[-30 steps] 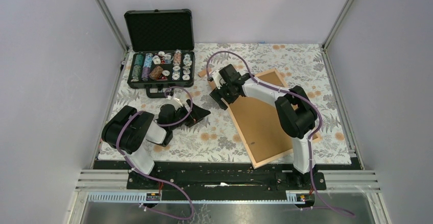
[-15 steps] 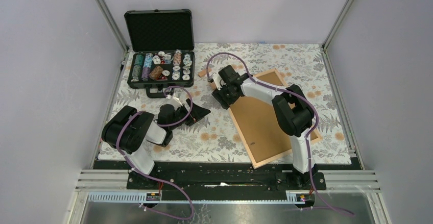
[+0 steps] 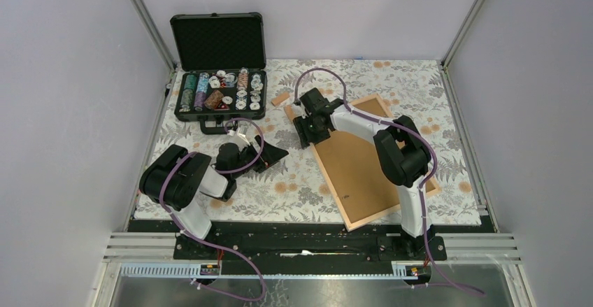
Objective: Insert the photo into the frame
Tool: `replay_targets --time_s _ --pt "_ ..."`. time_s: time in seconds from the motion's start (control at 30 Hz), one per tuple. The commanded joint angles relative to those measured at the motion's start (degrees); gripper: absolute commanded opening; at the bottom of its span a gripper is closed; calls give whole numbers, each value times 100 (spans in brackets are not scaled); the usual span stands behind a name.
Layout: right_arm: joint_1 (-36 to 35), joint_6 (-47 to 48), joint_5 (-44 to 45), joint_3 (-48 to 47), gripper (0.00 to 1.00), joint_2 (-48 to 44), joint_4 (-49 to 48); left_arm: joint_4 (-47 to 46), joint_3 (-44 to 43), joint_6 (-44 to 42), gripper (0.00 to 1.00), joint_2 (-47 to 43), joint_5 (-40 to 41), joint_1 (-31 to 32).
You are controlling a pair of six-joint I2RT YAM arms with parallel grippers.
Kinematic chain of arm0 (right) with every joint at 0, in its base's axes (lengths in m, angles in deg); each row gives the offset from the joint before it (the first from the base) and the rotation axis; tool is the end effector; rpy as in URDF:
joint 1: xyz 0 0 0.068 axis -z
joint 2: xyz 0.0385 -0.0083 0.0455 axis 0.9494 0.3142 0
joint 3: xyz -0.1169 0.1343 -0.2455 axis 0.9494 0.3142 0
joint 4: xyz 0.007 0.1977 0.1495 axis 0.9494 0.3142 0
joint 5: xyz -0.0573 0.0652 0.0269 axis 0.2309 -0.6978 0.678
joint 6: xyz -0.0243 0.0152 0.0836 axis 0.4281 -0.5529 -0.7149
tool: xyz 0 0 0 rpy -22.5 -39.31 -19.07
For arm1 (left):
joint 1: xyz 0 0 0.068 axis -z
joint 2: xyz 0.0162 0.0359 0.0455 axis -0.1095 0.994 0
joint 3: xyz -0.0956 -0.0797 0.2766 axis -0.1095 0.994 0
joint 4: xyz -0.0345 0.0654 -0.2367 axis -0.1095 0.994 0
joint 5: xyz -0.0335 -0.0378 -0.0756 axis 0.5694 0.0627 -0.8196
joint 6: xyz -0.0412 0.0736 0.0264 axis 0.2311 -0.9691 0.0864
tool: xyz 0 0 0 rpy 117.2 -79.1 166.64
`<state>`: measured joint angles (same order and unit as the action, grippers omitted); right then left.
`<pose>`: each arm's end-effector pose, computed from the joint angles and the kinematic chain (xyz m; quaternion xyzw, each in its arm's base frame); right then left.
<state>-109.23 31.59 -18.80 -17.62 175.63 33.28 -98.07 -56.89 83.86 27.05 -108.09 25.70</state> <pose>0.3700 0.2936 0.1718 -0.2604 0.9258 0.1452 0.2324 0.2574 -0.1282 0.1458 -0.1353 0.7831 -0.5093 0.3302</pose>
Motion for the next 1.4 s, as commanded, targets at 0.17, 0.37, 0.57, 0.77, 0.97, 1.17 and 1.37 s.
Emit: replay_targets --time_s 0.17,0.37,0.57,0.77,0.97,1.17,1.37 --pt "-96 -400 71 -259 70 -622 366 -474 43 -53 84 -7 1 8" --pt "-88 -298 672 -111 87 -767 297 -515 44 -50 84 -8 0 4" --pt "-89 -281 687 -459 85 -162 420 -578 53 -21 84 32 -37 9" --pt "-87 -406 547 -407 74 58 418 -607 51 -31 84 72 -82 8" --pt "-89 -334 595 -308 74 169 395 -732 87 -1 83 86 -87 3" --pt "-87 -393 343 -315 68 293 344 -784 104 -5 83 69 -101 0" --pt "-87 -442 177 -264 54 354 306 -862 110 25 83 93 -137 -18"
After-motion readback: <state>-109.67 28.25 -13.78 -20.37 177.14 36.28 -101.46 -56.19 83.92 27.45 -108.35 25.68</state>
